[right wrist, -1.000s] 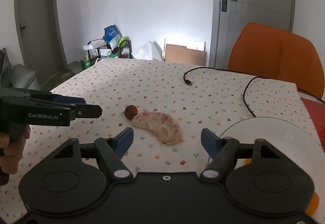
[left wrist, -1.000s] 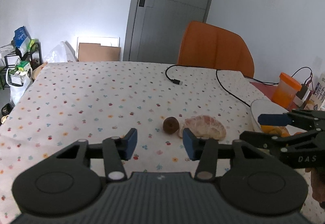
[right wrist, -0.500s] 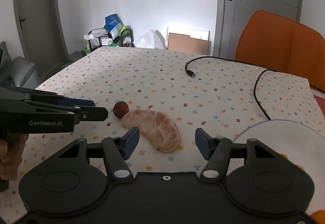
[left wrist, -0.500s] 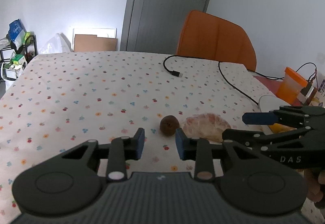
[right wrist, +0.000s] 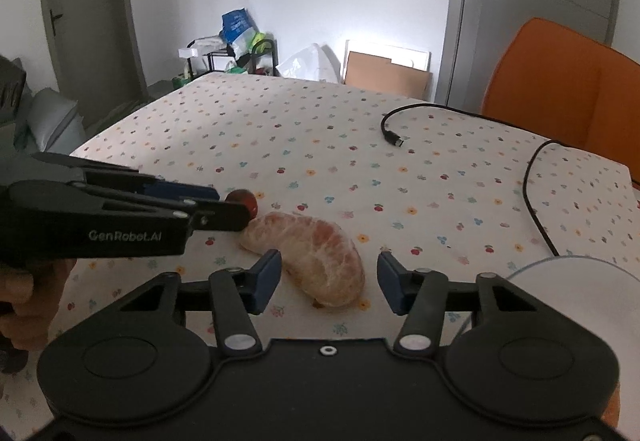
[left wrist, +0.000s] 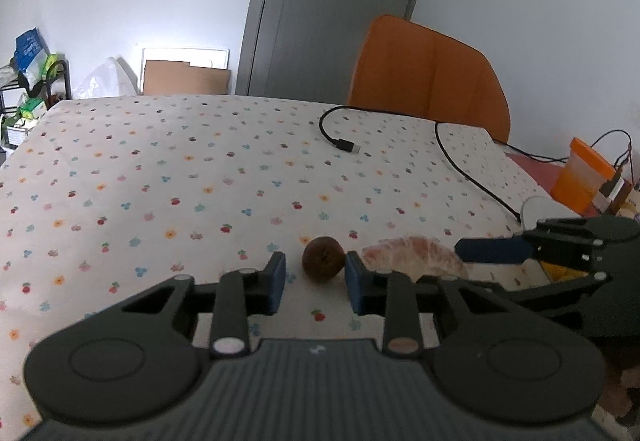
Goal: Organize fruits
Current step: 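Grasp the pomelo segment with the right tool while the left tool grasps the brown fruit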
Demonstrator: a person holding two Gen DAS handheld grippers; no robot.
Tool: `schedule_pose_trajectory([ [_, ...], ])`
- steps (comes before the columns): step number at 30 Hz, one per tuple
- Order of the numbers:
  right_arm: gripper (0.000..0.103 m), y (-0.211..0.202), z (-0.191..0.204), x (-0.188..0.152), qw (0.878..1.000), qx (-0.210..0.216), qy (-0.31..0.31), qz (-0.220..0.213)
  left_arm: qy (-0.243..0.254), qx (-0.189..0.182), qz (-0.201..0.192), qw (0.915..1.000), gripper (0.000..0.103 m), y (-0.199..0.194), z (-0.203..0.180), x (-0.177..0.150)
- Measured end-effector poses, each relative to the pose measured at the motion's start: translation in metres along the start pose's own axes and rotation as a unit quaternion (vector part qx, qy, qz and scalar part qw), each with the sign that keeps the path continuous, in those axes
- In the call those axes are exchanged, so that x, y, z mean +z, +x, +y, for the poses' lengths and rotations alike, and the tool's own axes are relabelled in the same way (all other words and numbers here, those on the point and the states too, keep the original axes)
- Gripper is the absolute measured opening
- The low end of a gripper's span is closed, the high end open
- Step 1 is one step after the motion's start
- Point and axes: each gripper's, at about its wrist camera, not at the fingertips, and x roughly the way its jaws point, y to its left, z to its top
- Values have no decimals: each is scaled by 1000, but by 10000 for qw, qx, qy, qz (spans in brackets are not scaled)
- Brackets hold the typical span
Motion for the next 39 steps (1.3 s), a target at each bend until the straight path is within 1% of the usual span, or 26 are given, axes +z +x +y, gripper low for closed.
schedule_pose_trajectory([
  [1,47,2,0,0,10000,18,1,46,-16,-2,36,10000,19,1,0,0],
  [6,47,8,4,1,9998,-4,-112,163,-82,-22,-50,10000,18,-3,2,-7],
  [12,43,4,10,-2,9996,-150,-126,183,-87,10,-88,9999,18,-16,6,-16],
  [14,39,3,13,-3,9996,-191,-123,174,-100,30,-102,9999,18,-19,9,-18],
  [18,38,-4,17,-7,9997,-121,-63,212,-140,75,-138,9998,18,-28,15,-22],
  [20,37,-9,20,-9,9997,-12,-40,233,-146,70,-145,9998,18,-31,17,-24],
  [24,38,-15,28,-10,9998,-49,-65,170,-153,41,-157,9998,18,-36,21,-28],
  [28,42,-11,26,-7,9998,-145,39,164,-154,24,-149,9998,18,-38,24,-28],
  [32,43,-7,25,-3,9999,-108,53,102,-118,-28,-106,9999,18,-37,24,-27],
  [33,43,-5,25,-2,9999,-101,51,96,-124,-25,-102,9999,18,-37,24,-27],
  [34,43,-3,25,-2,9999,-97,56,102,-114,6,-104,9999,21,-37,24,-26],
  [37,43,2,25,0,9999,-103,51,105,112,50,-112,9999,23,-36,17,-25],
  [39,43,5,24,0,9999,-80,54,100,108,84,-76,9999,24,-33,15,-25],
])
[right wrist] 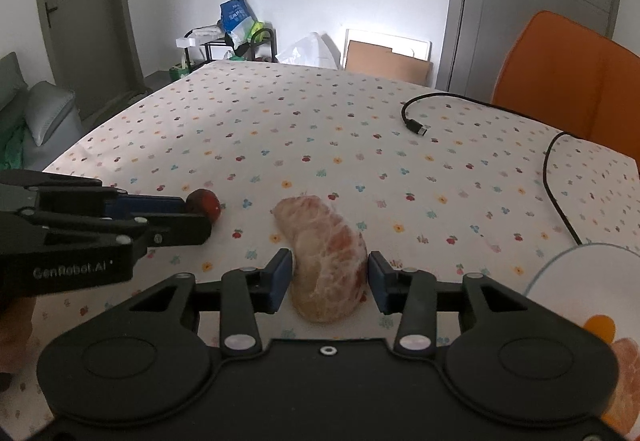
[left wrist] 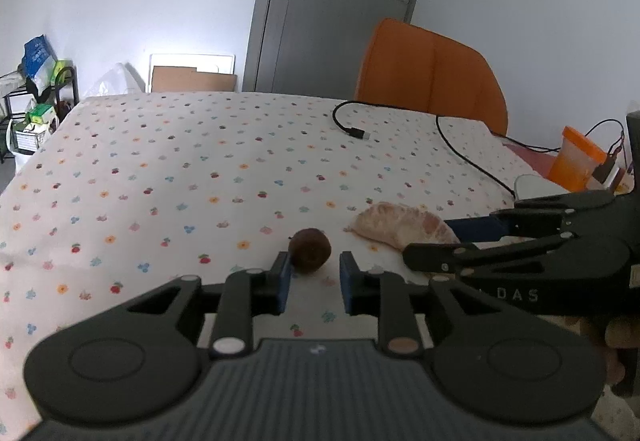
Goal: Organize fruits
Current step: 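Grasp the pomelo segment with the right tool while the left tool grasps the brown fruit, then carry the pomelo segment and brown fruit over the white plate with both tools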
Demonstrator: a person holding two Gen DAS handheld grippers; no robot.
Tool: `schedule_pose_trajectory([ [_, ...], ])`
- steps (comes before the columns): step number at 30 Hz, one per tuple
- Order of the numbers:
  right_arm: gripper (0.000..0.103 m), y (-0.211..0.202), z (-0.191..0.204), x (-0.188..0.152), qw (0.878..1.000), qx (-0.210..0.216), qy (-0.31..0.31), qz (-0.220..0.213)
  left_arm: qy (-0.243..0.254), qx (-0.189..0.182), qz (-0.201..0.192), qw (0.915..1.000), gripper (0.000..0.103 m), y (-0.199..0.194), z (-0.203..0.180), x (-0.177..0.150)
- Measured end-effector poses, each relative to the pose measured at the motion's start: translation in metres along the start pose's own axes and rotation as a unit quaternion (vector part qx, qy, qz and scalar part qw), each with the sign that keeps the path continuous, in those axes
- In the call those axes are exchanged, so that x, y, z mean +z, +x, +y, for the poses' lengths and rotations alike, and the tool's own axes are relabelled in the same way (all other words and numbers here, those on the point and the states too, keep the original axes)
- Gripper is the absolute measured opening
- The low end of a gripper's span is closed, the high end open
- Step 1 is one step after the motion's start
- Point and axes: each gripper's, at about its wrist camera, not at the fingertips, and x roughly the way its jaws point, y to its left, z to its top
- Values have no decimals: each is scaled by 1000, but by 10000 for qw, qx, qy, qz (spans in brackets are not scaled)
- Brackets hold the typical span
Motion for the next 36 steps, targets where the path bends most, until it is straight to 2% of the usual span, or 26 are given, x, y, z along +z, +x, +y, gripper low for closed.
schedule_pose_trajectory([
  [10,43,5,-2,1,9999,68,-7,-89,-282,122,-98,9995,24,16,2,8],
  [19,38,3,0,2,9999,-40,12,-118,-430,81,-220,9988,22,9,2,4],
  [36,38,-48,-4,0,9985,-190,194,-479,-477,5,-470,9978,22,-23,-10,1],
])
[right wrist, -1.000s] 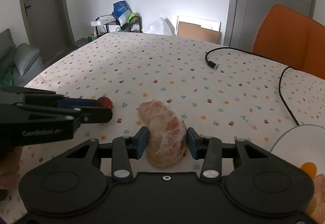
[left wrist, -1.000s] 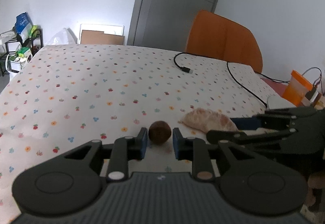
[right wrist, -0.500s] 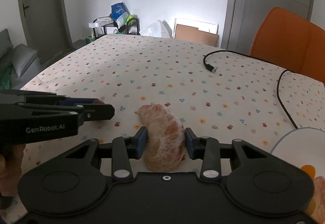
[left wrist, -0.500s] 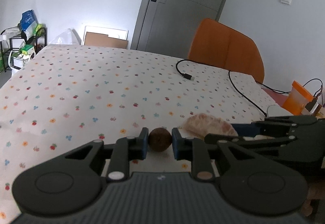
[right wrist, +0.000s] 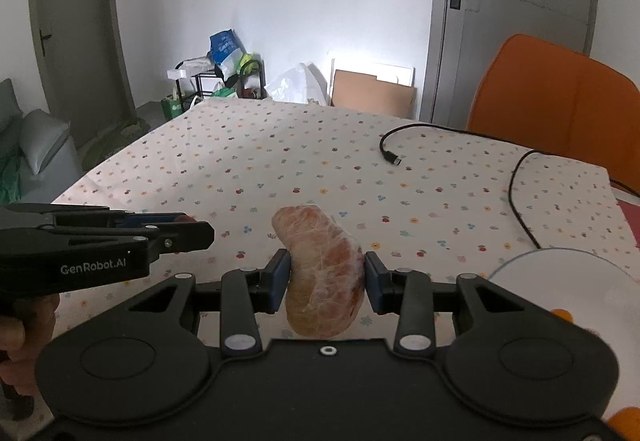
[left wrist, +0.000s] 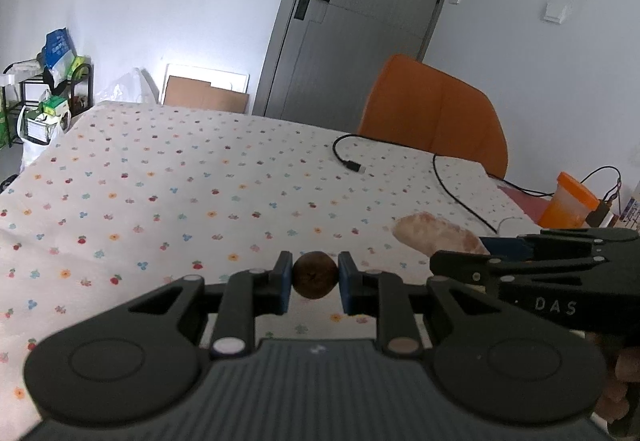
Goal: Organize fruits
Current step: 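Carry the pomelo segment and brown fruit over the white plate with both tools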
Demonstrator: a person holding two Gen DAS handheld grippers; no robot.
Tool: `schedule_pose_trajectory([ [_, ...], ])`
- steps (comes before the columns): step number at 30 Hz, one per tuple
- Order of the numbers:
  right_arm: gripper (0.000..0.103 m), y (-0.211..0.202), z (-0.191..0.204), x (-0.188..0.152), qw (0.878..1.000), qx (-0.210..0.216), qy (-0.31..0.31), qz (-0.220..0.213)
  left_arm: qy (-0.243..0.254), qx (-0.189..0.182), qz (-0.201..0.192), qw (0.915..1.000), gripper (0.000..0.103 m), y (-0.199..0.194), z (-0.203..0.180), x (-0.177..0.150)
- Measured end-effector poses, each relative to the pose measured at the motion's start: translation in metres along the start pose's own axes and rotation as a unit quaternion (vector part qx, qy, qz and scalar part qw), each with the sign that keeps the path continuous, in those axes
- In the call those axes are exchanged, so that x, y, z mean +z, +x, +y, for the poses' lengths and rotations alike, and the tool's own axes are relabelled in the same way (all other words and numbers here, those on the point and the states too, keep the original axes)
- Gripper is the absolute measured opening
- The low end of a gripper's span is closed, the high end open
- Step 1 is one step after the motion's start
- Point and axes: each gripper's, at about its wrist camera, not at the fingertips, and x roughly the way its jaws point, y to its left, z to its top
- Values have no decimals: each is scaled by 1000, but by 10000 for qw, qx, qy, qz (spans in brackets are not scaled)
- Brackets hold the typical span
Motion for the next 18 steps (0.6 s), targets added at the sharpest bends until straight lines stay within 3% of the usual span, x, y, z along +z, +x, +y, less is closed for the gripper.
schedule_pose_trajectory([
  [18,38,-63,-28,-13,9984,-306,260,-394,347,-259,-190,9989,22,-25,-47,-1],
])
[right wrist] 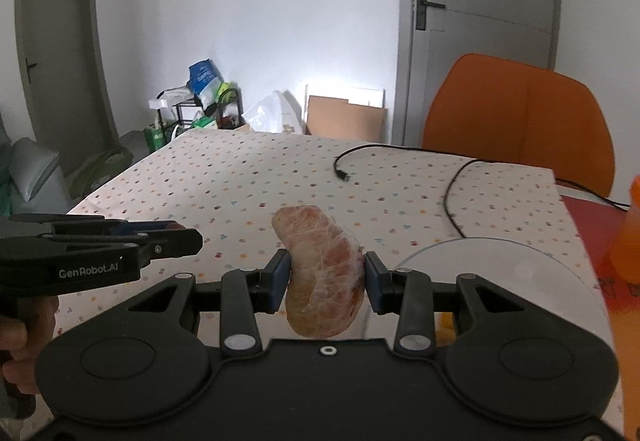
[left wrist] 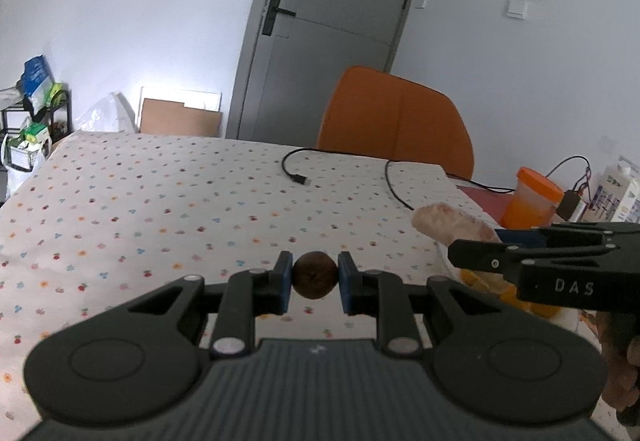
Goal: Organize fruits
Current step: 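Carry the pomelo segment and brown fruit over the white plate with both tools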
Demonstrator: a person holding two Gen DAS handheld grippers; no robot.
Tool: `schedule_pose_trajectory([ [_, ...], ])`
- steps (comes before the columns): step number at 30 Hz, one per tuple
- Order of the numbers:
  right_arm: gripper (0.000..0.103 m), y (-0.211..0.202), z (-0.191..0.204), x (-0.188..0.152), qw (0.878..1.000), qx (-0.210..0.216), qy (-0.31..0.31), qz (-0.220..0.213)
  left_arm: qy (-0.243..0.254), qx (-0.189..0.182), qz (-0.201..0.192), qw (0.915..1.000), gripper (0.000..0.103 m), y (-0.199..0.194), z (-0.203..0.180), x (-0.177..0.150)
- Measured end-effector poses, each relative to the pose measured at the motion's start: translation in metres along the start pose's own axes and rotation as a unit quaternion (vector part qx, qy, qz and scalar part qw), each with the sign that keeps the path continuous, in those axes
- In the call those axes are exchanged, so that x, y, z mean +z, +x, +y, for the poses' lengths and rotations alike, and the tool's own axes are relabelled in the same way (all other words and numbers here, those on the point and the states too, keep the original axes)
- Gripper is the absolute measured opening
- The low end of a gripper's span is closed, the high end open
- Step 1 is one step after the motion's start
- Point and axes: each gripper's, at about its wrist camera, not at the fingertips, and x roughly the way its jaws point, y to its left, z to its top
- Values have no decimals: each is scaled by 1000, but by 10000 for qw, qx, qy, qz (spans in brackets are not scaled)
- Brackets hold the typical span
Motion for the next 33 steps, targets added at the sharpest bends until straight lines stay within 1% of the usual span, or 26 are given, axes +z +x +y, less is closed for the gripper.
schedule_pose_trajectory([
  [10,38,-18,-22,-7,9995,-174,200,-159,179,-106,13,9998,22,-3,-24,0],
  [20,38,-34,-60,-10,9972,-545,404,-312,380,-308,87,9988,22,11,-53,4],
  [26,38,-39,-84,-18,9951,-753,560,-303,576,-468,151,9971,22,23,-77,7],
  [33,38,-35,-108,-28,9926,-984,681,-210,813,-628,272,9943,22,38,-99,4],
])
